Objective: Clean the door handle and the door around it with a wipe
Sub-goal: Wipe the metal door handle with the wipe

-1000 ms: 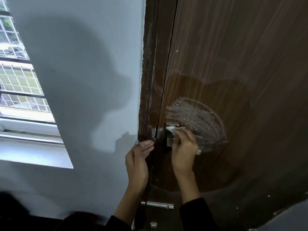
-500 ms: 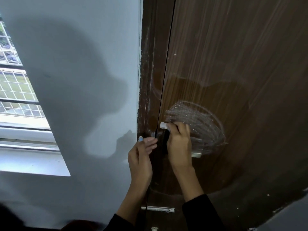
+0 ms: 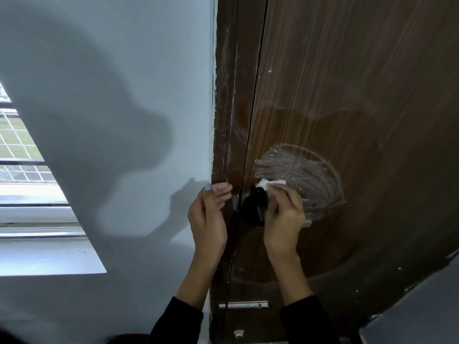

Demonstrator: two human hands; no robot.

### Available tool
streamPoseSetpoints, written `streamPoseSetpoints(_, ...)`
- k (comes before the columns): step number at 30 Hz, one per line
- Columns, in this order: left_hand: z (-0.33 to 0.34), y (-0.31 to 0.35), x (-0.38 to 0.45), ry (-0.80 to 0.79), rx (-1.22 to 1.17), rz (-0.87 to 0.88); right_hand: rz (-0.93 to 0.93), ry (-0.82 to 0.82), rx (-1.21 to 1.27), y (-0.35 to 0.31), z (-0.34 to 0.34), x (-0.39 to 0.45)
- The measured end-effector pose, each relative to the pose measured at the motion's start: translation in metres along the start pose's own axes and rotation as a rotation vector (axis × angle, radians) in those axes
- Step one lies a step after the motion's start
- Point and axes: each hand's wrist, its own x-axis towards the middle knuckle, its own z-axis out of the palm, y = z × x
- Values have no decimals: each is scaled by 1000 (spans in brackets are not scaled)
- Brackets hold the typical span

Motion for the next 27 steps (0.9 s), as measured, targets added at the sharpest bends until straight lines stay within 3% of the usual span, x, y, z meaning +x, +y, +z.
streamPoseSetpoints(5,-6,0,5,-16,-17,-43,-164,-238,-90,-2,5,-16)
streamPoseSetpoints(10,-11,0,9,-22,-24,-43,-52,13,-53,-11,6,-8)
streamPoseSetpoints(15,-12,-3,10,-44,-39,-39,-186,-142,-140,-19,14,-24)
streamPoseSetpoints(21,-15,-6,13,-46,-26,-4,43,50,-4,-14,7,-11)
streamPoseSetpoints(27,-9,-10,15,-96,19,34,38,-43,-45,-11,7,-13)
